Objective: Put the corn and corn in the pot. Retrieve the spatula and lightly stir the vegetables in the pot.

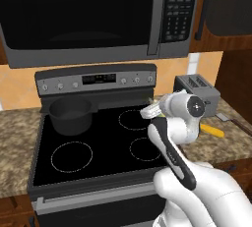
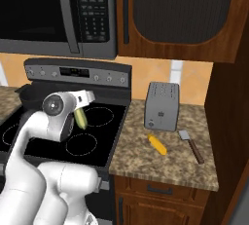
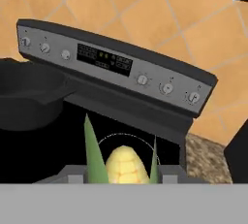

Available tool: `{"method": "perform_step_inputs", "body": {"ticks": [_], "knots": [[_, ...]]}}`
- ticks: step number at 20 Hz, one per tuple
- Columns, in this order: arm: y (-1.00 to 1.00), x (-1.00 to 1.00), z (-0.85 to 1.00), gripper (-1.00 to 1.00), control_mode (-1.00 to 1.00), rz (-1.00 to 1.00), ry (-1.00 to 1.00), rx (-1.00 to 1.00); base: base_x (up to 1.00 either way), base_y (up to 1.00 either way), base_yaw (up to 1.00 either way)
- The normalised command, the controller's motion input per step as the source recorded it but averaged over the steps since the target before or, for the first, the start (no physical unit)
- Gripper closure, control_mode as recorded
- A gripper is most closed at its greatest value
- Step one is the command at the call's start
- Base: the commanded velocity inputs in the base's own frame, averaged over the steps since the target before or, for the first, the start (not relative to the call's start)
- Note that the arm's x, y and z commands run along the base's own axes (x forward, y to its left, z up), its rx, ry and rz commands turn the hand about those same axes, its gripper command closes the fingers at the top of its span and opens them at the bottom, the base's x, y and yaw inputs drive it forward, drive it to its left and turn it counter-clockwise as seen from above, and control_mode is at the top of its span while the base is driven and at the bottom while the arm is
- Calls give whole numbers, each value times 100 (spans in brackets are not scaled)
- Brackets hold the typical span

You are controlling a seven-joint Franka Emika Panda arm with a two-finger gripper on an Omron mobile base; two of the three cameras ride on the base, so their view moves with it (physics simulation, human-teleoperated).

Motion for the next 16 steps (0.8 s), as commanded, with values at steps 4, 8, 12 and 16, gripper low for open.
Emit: {"method": "perform_step_inputs", "body": {"ticks": [4, 8, 12, 16], "knots": [[100, 3, 89, 100, -100, 7, -34, 5, 0, 0, 0], [100, 3, 59, 100, -100, 13, -21, 0, 0, 0, 0], [100, 4, 54, 100, -100, 15, -1, 0, 0, 0, 0], [100, 14, 18, 100, -100, 16, 0, -2, 0, 0, 0]]}}
